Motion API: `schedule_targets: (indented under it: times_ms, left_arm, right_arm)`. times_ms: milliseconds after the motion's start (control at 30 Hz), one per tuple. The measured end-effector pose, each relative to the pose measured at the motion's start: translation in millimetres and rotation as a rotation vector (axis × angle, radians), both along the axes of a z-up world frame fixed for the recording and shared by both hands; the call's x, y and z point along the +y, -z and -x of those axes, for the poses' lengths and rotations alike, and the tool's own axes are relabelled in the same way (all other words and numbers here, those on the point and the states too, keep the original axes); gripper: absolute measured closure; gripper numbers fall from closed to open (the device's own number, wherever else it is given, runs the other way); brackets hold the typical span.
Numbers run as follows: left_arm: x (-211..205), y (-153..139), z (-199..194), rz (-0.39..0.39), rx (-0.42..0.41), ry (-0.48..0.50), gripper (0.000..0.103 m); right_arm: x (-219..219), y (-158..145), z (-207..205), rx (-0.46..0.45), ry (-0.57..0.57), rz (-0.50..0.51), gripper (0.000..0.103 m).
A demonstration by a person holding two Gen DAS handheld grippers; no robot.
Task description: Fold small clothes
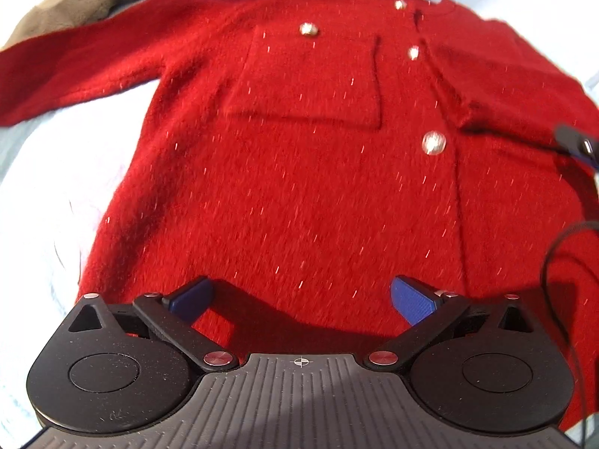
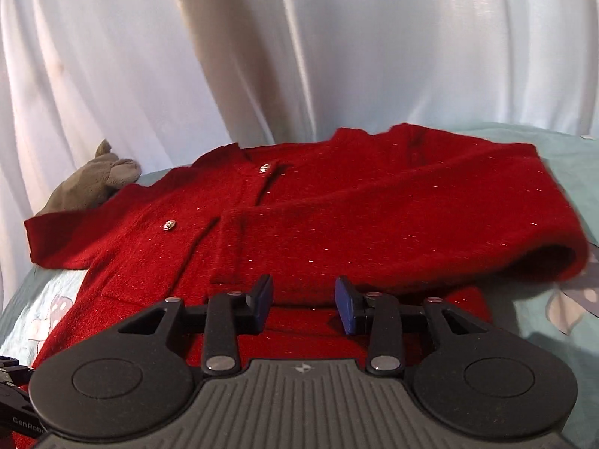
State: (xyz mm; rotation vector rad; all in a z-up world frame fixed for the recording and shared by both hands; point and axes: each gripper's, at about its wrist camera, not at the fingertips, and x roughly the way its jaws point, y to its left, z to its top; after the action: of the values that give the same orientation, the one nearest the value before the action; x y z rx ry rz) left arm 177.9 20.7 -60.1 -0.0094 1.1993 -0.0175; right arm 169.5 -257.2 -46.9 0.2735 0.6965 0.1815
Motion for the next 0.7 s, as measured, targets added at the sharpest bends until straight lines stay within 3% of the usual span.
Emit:
schedule_targets:
  times_ms: [100, 167, 300, 400, 533, 700]
  left_arm:
    - [-11, -18, -25, 0.097, -0.071, 0.045, 0.000]
    - [-20, -26, -46, 0.211, -0.111, 0.088, 0.000]
    - [-34, -27, -88, 0.423, -0.125, 0.140, 0.000]
    - [-44, -17, -111, 0.551, -0.091, 0.123, 0.000]
    - [-48, 4, -125, 0.565, -0.034, 0.070, 0.003]
    - [-32, 18, -135, 0.647, -0.025, 0.021, 0.019]
  right_arm:
    - [-22, -5, 23, 0.000, 0.076, -0.025, 0.056]
    - [-33, -3, 37, 0.001, 0.112, -0.058, 0.052]
    - [-36, 5, 58, 0.023, 0.137, -0.109, 0.051]
    - [-37, 10, 63, 0.038, 0.154, -0.149, 0.050]
    - [-46, 11, 70, 0.040, 0.184, -0.156, 0.048]
    - [-53, 11, 77, 0.031, 0.205, -0.167, 0.046]
